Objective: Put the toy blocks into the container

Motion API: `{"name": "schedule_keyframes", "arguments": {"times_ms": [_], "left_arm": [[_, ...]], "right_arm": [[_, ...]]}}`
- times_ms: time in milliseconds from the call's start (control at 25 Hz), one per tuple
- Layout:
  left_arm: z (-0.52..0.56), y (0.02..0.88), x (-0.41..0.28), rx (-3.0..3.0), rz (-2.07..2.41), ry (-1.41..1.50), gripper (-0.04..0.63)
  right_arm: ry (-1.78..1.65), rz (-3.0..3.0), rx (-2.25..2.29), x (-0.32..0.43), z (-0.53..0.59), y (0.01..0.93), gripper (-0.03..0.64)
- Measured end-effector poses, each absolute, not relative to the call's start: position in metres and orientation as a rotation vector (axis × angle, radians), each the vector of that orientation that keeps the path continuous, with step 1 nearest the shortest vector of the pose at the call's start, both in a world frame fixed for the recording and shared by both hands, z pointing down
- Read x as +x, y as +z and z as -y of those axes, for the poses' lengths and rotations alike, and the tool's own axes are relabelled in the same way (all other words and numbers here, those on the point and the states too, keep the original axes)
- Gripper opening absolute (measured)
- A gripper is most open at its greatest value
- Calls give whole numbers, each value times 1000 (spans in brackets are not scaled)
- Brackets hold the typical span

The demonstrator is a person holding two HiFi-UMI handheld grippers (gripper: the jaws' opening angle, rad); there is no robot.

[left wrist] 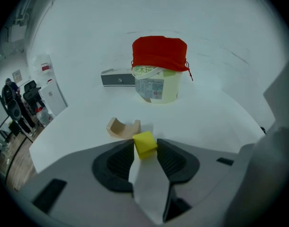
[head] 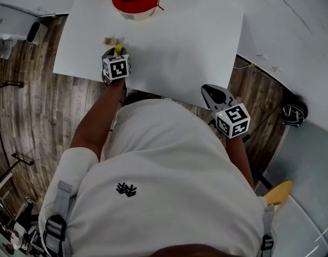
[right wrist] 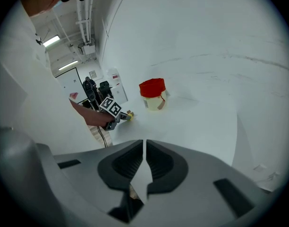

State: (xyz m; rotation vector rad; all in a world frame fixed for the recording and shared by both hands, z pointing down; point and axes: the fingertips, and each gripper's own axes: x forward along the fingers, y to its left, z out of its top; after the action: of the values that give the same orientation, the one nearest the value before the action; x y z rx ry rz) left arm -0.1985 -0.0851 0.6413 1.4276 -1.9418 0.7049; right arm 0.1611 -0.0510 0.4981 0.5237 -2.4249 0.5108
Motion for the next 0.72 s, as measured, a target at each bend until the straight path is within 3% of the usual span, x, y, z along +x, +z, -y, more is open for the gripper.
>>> {"name": "schedule_keyframes", "arguments": {"times_ms": [720], "left_arm": [[64,590,-184,1670,1811,677,146]], "right_arm": [[538,2459,494,105,56,498,21]]}}
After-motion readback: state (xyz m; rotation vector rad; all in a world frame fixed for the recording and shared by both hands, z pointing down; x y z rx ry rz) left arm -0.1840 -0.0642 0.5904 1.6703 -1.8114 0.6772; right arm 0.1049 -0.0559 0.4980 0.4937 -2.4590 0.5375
